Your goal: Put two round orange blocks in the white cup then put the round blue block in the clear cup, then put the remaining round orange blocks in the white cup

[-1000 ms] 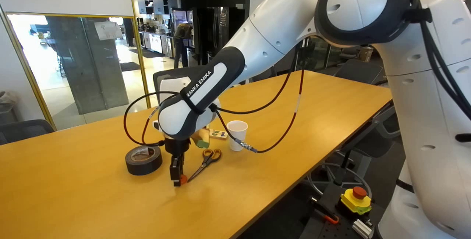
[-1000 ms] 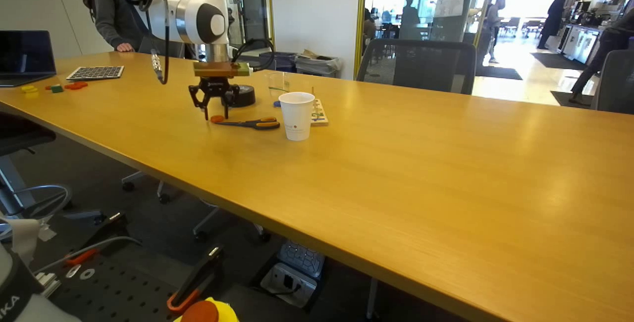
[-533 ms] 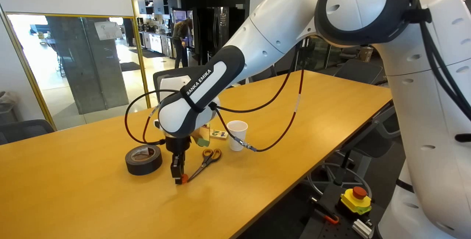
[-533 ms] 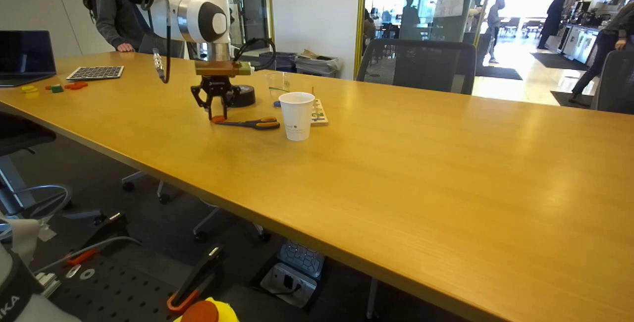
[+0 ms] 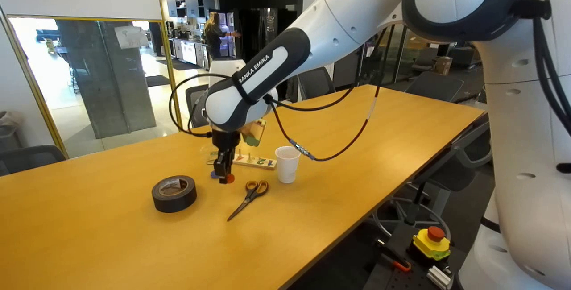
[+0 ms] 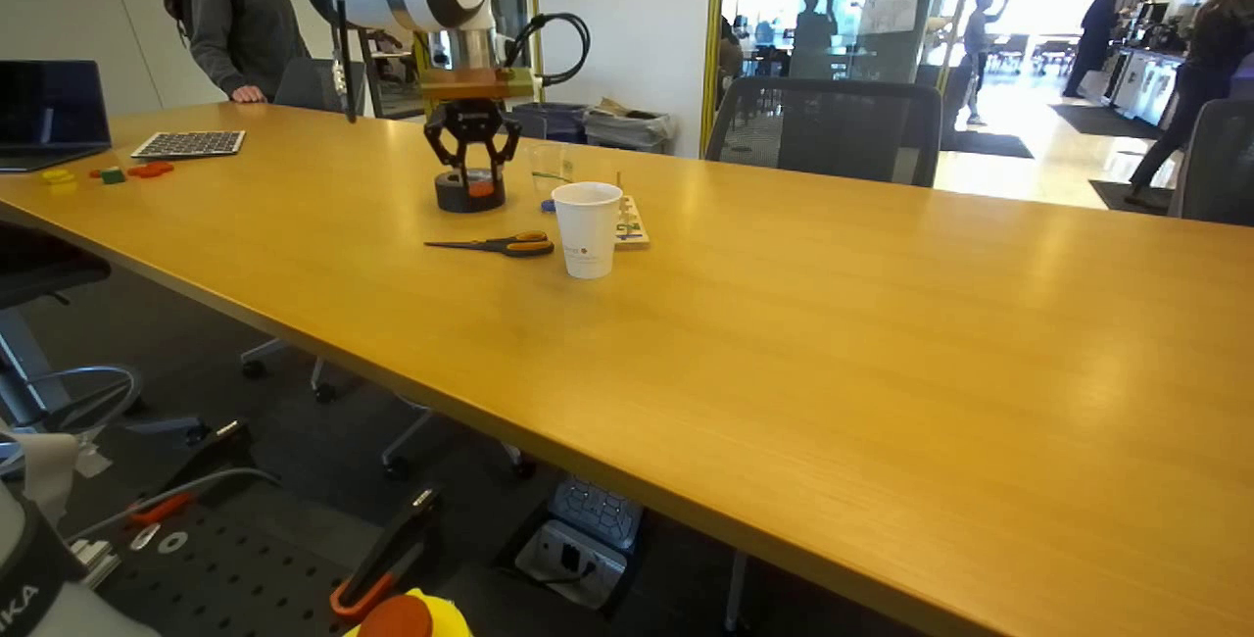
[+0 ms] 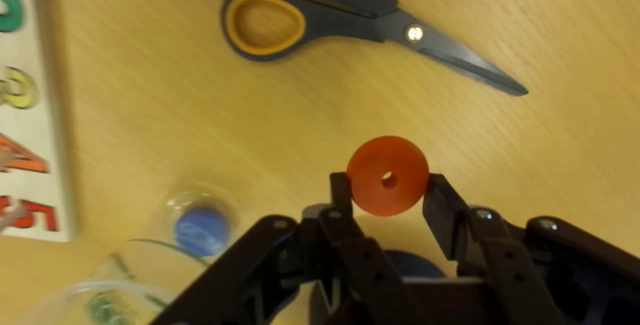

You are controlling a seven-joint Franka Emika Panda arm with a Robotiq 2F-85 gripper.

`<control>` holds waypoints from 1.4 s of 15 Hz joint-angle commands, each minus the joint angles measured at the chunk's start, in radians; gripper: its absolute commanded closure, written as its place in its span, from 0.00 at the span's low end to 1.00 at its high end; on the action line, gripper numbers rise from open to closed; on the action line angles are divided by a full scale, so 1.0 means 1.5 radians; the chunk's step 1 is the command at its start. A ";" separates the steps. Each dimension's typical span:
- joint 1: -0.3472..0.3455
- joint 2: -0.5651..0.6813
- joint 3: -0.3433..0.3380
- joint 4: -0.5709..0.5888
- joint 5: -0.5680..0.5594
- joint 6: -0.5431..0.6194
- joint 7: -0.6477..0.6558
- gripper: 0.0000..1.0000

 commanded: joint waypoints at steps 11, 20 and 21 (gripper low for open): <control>-0.033 -0.120 -0.119 -0.023 -0.078 -0.113 0.244 0.78; -0.049 -0.128 -0.133 -0.055 -0.073 -0.151 0.299 0.79; -0.051 -0.129 -0.134 -0.058 -0.069 -0.151 0.300 0.79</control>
